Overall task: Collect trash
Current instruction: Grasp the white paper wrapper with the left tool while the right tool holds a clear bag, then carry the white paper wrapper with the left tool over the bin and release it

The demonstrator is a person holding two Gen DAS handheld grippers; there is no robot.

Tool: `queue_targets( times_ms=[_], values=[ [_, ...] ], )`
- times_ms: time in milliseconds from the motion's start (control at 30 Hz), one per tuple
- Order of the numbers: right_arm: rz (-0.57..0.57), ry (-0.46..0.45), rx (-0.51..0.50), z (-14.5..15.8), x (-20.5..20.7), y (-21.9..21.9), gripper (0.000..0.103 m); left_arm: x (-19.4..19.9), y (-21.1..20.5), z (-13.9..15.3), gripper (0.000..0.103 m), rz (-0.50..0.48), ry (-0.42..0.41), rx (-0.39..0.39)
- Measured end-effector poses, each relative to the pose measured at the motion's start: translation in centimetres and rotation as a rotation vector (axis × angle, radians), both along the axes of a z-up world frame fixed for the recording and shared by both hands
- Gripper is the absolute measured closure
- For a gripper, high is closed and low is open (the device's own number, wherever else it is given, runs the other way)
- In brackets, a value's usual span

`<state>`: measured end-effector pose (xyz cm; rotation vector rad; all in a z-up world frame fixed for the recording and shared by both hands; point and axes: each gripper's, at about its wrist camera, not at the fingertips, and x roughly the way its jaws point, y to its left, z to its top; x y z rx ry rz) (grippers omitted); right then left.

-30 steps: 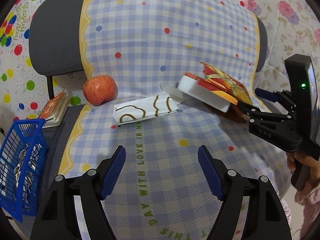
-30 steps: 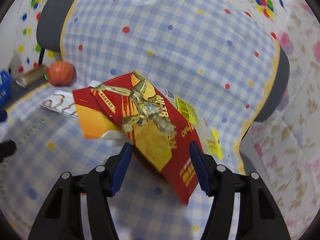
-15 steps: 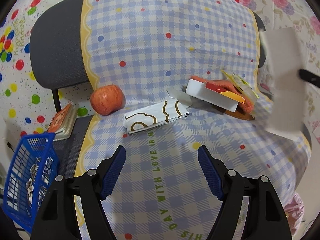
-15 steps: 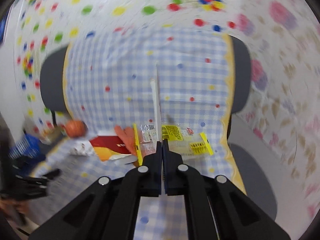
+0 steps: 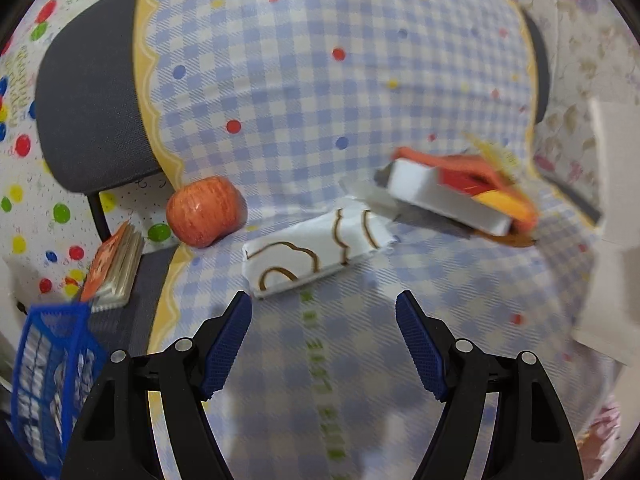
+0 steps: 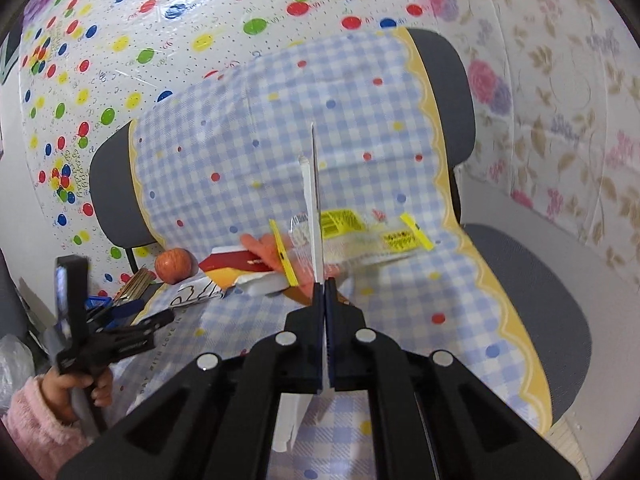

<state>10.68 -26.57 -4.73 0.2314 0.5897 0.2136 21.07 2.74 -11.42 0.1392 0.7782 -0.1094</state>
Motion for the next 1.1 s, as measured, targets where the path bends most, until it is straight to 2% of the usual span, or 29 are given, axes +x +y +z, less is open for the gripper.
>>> queue_targets(
  times_ms=[100,167,333,433,533,600,633,700,767,833,900,1000,1100],
  values=[
    [0.002,0.004,0.004,-0.2,0.1,-0.1,0.101,2.3,-0.8,-0.5,0.028,-0.037,0.017,0.033],
    [0.002,0.006,0.008,-0.3,0.1,-0.2,0.101,4.0,-0.8,-0.8,0.028,-0.060,0.033,0.027],
    [-0.010,0.022,0.015,-0.8,0.1,-0.6,0.101,8.2,2.0,-1.2,0.028,-0.026,0.073,-0.054],
    [-0.011,0.031,0.030,-1.0,0.1,-0.7,0.101,10.0,3.0,-2.7,0.028,-0.016,0.149,-0.060],
    [-0.011,0.033,0.033,-1.1,0.0,-0.6,0.101,10.1,3.7,-3.5,0.036,-0.026,0.196,-0.137],
    [-0.011,0.034,0.033,-1.1,-0.1,-0.5,0.101,9.2,4.0,-3.5,0.051,-0.037,0.205,-0.182],
    [-0.010,0.035,0.036,-1.1,-0.2,-0.5,0.101,8.6,3.8,-3.5,0.055,-0.044,0.196,-0.167],
    [-0.011,0.035,0.038,-1.1,-0.5,-0.4,0.101,6.8,3.2,-3.3,0.080,-0.081,0.172,-0.131],
    [-0.011,0.035,0.037,-1.1,-0.8,-0.2,0.101,5.0,2.5,-3.3,0.091,-0.105,0.156,-0.098],
    [-0.013,0.032,0.035,-0.9,-1.3,-0.1,0.101,2.6,1.5,-3.1,0.095,-0.119,0.124,-0.055],
    [-0.015,0.026,0.036,-0.8,-1.8,-0.1,0.101,0.2,0.9,-2.6,0.096,-0.121,0.090,-0.054],
    [-0.019,0.010,0.030,-0.2,-2.9,-0.1,0.101,-3.2,0.5,-1.3,0.097,-0.110,0.038,-0.087],
    [-0.022,-0.003,0.023,0.3,-4.0,-0.1,0.101,-6.5,0.2,0.5,0.097,-0.102,-0.006,-0.165]
  ],
)
